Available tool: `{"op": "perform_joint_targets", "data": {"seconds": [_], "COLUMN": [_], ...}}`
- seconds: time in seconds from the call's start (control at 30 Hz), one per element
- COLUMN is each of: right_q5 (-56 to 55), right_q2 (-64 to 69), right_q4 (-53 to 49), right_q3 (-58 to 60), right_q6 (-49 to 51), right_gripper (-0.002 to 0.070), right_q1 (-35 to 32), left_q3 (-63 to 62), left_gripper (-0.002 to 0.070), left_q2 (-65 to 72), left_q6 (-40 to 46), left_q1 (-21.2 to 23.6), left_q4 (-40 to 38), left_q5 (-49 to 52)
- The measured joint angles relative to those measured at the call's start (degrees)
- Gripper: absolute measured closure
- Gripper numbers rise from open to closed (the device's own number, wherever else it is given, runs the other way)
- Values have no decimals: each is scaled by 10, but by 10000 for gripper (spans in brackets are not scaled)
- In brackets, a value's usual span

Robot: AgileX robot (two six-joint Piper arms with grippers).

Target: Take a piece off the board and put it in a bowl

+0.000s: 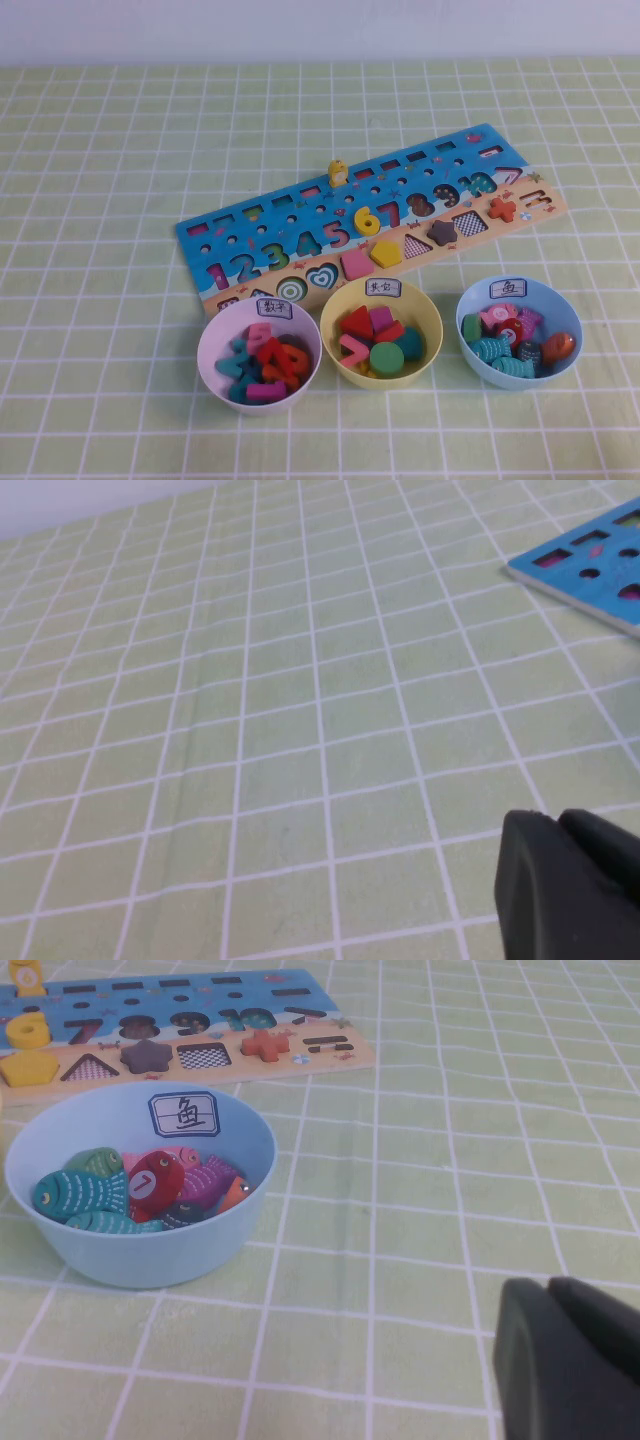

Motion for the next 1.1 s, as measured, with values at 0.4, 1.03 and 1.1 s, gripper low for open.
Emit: {"op": "perform_joint_targets", "data": {"seconds": [0.4,1.03,1.1], "right_q5": [0,0,0], "right_q2": [0,0,0], "right_q4": [0,0,0], "right_q3": [0,0,0], "right_q6": [0,0,0], "right_gripper": [694,694,694], "right_q1": [0,0,0], "left_q3": [0,0,0], "left_gripper": [680,680,680], "left_q2": [0,0,0], "left_q6": [-6,-271,-363], "left_q1": [0,0,0], "left_q4": [-20,-21,-22], "left_q5": [0,-103,-136]}}
